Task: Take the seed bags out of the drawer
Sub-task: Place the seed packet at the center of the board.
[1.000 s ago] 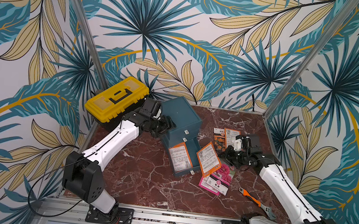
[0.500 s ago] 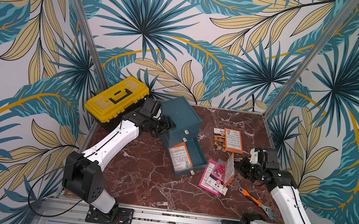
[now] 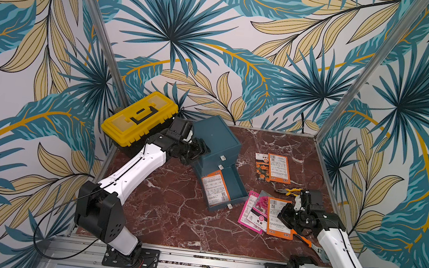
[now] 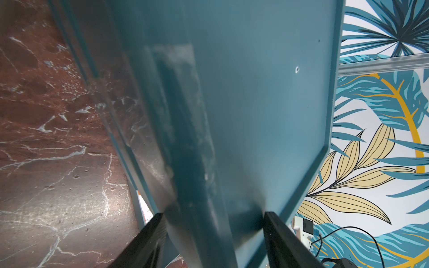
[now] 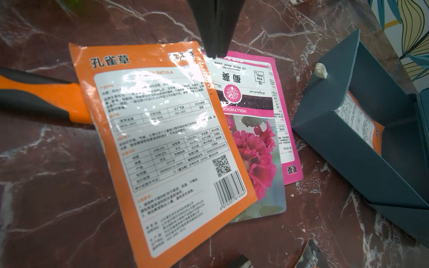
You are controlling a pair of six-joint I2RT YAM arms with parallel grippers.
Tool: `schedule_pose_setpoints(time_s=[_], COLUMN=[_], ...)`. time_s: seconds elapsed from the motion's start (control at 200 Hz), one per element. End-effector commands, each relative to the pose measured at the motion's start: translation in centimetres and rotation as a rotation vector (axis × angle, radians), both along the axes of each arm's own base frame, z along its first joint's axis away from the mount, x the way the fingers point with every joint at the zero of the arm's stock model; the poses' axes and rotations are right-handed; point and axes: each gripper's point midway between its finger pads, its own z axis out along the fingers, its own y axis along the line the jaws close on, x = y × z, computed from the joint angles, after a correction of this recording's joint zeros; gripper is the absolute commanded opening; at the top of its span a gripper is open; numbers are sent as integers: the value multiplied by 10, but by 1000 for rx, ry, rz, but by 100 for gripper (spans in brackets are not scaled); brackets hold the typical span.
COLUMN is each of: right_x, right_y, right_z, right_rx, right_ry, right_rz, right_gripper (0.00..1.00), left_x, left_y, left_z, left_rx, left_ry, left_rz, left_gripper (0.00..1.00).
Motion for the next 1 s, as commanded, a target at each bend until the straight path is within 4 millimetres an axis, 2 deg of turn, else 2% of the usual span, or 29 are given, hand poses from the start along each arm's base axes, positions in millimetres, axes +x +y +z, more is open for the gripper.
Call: schedule_pose_setpoints(time_s=[0.0, 0.17, 0.25, 0.351, 0.531, 0.731, 0.841, 0.992], right_x=[2, 31, 42, 55, 75, 103, 118, 129], right_y=[2, 25, 37, 52, 93, 137, 162, 191], right_z=[2, 39, 54, 65, 69, 63, 54, 33], right_rx=[9, 103, 118, 121, 94, 92, 95, 78], right_ry=[2, -110, -139, -160, -158, -151, -139, -107], right_rz=[18, 129, 194, 261, 406, 504, 541, 594], right_gripper=[3, 31, 39, 45, 48, 47, 39, 38], left_x=[7, 6, 6, 6, 6, 4, 3, 2], left_y=[-7, -7, -6, -5, -4, -2, -1, -1], left_z=[18, 18, 17, 15, 15, 12, 13, 12], left_rx=[-26, -28, -27, -27, -22, -9, -6, -2], left_ry=[-50, -52, -53, -52, -56, -46, -45, -37], left_rz=[-25, -18, -16, -10, -3, -2, -1, -2], left_gripper=[70, 70, 70, 70, 70, 70, 70, 70])
